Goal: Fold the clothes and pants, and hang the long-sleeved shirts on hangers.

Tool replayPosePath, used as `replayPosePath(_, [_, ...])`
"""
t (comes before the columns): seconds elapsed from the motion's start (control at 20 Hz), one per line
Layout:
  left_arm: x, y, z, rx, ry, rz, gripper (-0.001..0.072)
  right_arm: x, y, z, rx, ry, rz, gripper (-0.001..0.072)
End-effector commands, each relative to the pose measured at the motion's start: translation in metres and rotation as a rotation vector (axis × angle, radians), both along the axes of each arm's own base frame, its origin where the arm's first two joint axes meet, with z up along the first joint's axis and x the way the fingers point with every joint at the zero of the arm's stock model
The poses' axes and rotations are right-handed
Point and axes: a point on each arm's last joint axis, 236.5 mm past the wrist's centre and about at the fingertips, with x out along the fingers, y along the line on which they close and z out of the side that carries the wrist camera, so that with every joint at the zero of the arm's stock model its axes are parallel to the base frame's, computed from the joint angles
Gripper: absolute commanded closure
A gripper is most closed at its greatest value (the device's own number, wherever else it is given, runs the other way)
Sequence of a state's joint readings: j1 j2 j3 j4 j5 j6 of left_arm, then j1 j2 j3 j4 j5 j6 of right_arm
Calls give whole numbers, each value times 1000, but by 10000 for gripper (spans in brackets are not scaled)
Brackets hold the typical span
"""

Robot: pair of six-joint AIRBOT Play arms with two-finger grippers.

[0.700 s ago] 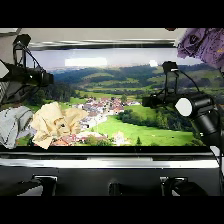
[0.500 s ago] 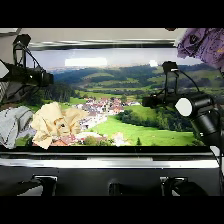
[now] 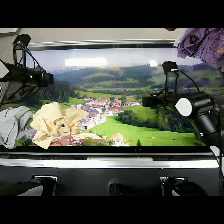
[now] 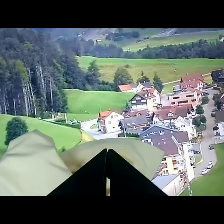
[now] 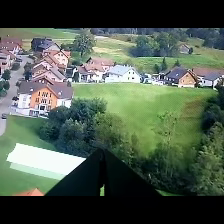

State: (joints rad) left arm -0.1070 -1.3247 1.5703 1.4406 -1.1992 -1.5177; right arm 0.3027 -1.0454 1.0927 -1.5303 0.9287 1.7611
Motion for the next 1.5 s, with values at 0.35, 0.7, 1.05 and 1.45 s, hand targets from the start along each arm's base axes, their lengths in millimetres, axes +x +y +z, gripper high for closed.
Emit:
replayPosePath(0.35, [4,0,3,-3,-22,2,688,0,1,1,2,-2,1,680])
replayPosePath(0.7, [-4,7,-10,-28,56,96,-13,0,1,1,2,-3,0,680])
replayPosePath(1.05, [-65,60,-154,44,471,363,-13,0,1,1,2,-3,0,680])
replayPosePath(1.45, [-87,31,-241,-49,623,362,364,1,1,1,2,-3,0,680])
